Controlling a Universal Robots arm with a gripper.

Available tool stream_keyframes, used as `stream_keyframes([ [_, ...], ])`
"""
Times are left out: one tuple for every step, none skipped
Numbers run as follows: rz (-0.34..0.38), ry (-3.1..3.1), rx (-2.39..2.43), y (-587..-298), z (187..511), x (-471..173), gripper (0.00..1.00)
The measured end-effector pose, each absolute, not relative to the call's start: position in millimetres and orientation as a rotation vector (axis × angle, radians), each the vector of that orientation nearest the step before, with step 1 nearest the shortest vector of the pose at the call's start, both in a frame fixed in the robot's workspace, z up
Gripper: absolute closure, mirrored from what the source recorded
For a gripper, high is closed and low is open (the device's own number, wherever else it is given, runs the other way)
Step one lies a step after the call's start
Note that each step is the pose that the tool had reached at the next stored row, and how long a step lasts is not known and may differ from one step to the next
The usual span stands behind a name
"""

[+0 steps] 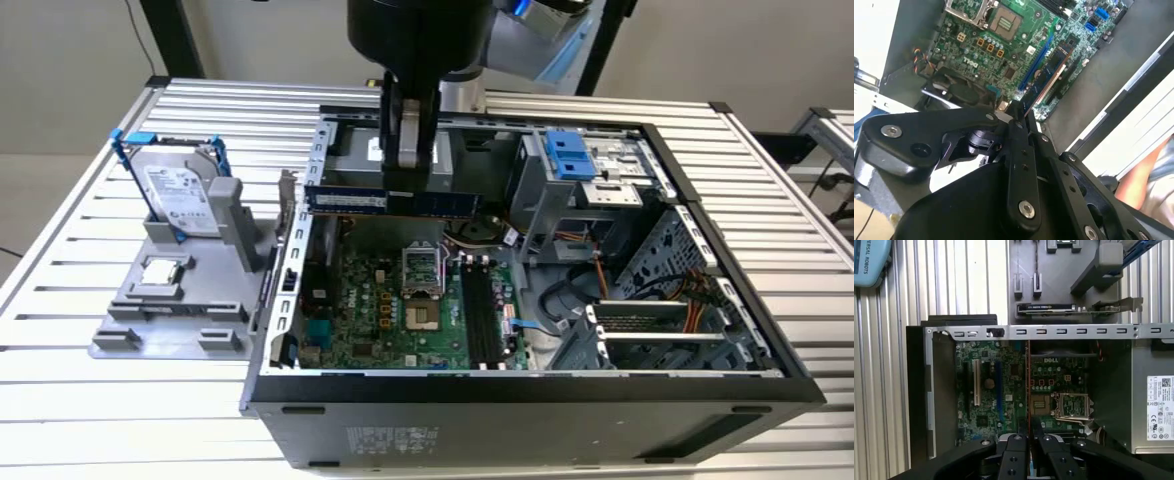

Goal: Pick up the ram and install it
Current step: 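Pick up the ram and move it above insertion slot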

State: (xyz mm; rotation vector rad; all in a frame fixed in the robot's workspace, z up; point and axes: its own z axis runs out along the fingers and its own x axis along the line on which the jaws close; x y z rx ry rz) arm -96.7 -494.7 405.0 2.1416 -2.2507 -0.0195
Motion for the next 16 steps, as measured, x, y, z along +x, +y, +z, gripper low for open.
stream_keyframes([
  [-0.020, -2.251, 2.142, -494.7, 405.0, -95.0, 1.00],
  [-0.019, -2.251, 2.141, -494.7, 405.0, -93.3, 1.00],
  [-0.020, -2.251, 2.141, -494.7, 405.0, -91.6, 1.00],
  [-0.019, -2.251, 2.142, -494.7, 405.0, -89.9, 1.00],
  [-0.020, -2.251, 2.142, -494.7, 405.0, -88.3, 1.00],
  [-0.019, -2.251, 2.142, -494.7, 405.0, -86.6, 1.00],
  [-0.019, -2.251, 2.142, -494.7, 405.0, -84.9, 1.00],
  [-0.019, -2.251, 2.142, -494.7, 405.0, -83.3, 1.00],
  [-0.019, -2.251, 2.142, -494.7, 405.1, -81.5, 1.00],
  [-0.020, -2.251, 2.142, -494.7, 405.0, -79.8, 1.00],
  [-0.020, -2.251, 2.142, -494.7, 405.0, -78.2, 1.00],
  [-0.020, -2.251, 2.141, -494.7, 405.0, -76.5, 1.00],
  [-0.020, -2.251, 2.142, -494.7, 405.0, -74.8, 1.00],
  [-0.020, -2.251, 2.142, -494.7, 405.0, -73.2, 1.00],
  [-0.019, -2.251, 2.142, -494.7, 405.0, -71.5, 1.00],
  [-0.020, -2.251, 2.142, -494.7, 405.0, -69.8, 1.00],
])
